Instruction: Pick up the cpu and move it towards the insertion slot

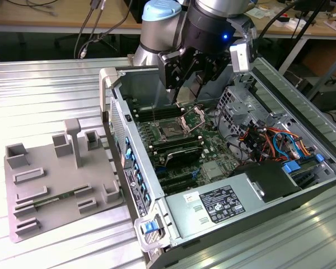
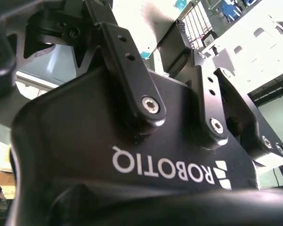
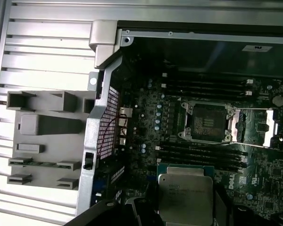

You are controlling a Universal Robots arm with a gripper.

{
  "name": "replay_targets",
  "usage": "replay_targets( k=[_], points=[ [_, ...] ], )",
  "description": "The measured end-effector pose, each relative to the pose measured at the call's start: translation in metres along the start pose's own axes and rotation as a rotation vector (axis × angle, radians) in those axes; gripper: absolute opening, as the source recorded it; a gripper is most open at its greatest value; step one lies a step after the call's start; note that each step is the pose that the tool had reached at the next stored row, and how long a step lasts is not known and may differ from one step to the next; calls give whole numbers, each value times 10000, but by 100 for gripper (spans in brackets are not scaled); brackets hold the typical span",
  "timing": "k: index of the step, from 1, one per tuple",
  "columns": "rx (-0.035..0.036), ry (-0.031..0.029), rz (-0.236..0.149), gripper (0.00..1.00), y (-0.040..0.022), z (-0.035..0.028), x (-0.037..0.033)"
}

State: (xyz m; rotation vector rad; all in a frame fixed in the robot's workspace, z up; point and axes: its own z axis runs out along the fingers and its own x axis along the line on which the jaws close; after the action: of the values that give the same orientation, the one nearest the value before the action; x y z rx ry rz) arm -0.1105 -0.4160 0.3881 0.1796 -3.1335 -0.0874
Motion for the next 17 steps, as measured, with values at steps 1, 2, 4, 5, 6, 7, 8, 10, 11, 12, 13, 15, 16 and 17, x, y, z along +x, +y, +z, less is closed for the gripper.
replay_targets(
  k=[1, 2, 4, 5, 6, 7, 8, 10, 11, 12, 13, 15, 16, 17],
  points=[
    [0, 0, 0, 55, 0, 2, -6],
    [0, -1, -1, 55, -1, 4, -13],
    [0, 0, 0, 55, -2, 8, -26],
    [0, 0, -1, 55, -2, 12, -36],
    [1, 0, -1, 55, -2, 14, -43],
    [1, 1, -1, 55, -1, 18, -50],
    [1, 0, 0, 55, 0, 22, -58],
    [-1, 0, -1, 55, 3, 30, -75],
    [0, 0, 0, 55, 6, 36, -88],
    [0, 0, 0, 55, 9, 44, -106],
    [1, 0, 0, 55, 13, 52, -127],
    [0, 0, 0, 55, 17, 59, -144],
    [0, 0, -1, 55, 19, 63, -153],
    [0, 0, -1, 55, 21, 66, -162]
  ],
)
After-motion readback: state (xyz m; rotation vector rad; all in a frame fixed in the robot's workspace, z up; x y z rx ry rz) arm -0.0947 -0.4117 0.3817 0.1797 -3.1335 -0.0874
